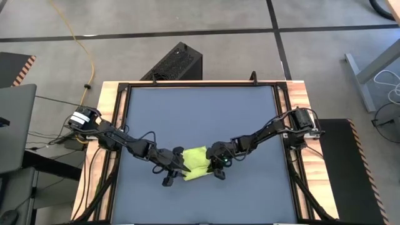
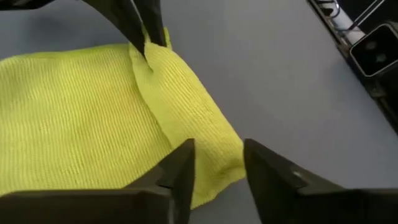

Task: Roll towel
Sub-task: Roll the green microfiber towel

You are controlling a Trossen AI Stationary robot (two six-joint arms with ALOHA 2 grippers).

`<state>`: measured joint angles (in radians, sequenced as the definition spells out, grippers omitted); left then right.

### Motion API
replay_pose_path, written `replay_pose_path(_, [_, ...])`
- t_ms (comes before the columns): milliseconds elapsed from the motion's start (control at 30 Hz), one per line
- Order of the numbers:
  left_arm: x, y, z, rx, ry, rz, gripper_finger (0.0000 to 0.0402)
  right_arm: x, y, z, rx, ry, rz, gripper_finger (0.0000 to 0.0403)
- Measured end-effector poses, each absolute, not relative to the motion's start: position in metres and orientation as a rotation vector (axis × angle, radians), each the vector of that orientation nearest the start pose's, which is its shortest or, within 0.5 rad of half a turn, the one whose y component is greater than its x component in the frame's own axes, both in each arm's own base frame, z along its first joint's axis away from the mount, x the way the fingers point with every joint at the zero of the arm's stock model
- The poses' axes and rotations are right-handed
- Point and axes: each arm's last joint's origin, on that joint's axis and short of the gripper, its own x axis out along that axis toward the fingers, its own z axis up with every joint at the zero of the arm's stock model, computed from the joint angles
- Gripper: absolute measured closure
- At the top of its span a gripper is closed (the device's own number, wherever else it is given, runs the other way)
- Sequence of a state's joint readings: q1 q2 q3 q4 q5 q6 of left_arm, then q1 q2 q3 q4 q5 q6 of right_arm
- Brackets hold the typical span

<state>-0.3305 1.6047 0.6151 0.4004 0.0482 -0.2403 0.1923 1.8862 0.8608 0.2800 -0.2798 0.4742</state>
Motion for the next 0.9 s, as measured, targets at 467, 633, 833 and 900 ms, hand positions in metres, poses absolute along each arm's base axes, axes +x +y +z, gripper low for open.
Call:
replay_pose_path(467, [0.277, -0.107, 0.131, -0.200, 0.650, -0.267, 0.0199, 0.344, 0.063, 0.111, 0.564, 0.868, 0.241, 0.0353])
replay_pose_path(633, [0.284, -0.111, 0.119, -0.265, 0.638, -0.293, 0.0211, 0.344, 0.063, 0.111, 0.582, 0.868, 0.233, 0.0353])
replay_pose_path(833, [0.284, -0.111, 0.116, -0.316, 0.656, -0.282, 0.0262, 0.345, 0.061, 0.112, 0.654, 0.879, 0.199, 0.0353])
replay_pose_path(900, [0.284, -0.111, 0.116, -0.335, 0.662, -0.274, 0.0289, 0.345, 0.059, 0.112, 0.691, 0.884, 0.191, 0.0353])
